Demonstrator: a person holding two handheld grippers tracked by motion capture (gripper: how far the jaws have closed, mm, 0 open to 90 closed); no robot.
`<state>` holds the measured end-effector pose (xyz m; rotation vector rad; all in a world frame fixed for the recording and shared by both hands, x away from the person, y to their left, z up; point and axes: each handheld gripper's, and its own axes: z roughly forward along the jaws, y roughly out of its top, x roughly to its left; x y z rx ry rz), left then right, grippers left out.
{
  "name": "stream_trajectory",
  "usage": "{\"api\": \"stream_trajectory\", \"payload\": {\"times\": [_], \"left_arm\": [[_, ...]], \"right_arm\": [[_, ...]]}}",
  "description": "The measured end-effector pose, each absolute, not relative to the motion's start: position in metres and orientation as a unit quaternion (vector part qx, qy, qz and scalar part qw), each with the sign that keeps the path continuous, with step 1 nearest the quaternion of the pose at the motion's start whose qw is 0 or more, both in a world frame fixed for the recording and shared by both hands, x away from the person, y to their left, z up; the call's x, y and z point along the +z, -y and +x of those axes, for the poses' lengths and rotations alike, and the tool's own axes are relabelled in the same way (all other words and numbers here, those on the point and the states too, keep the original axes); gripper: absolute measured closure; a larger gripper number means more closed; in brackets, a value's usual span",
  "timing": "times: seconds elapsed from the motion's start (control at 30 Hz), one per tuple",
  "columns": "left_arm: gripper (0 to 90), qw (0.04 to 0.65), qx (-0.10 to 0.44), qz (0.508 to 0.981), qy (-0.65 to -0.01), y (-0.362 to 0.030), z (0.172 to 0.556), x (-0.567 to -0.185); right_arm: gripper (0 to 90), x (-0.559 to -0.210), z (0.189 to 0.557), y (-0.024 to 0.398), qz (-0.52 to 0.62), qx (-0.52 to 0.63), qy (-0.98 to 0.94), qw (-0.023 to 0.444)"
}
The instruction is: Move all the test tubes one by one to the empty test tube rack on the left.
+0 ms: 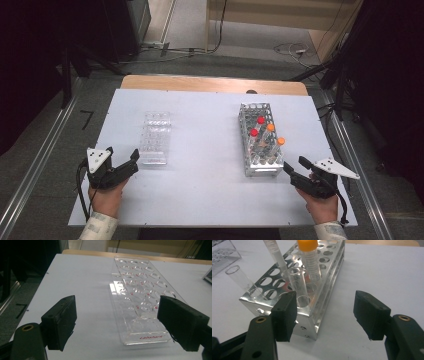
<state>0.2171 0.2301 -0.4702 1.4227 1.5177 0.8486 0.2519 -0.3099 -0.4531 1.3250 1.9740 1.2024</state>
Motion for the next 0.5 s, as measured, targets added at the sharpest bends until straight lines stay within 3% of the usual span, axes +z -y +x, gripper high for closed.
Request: {"api": "stream_trajectory", "payload": {"times": [0.5], "left_arm": [[16.2,0.432,0.341,0.571,-0.609,-0.229,0.218,-0.470]], "right_arm": [[48.7,-0.455,0.253,0.297,0.453,0.445,-0.735,0.238]]}}
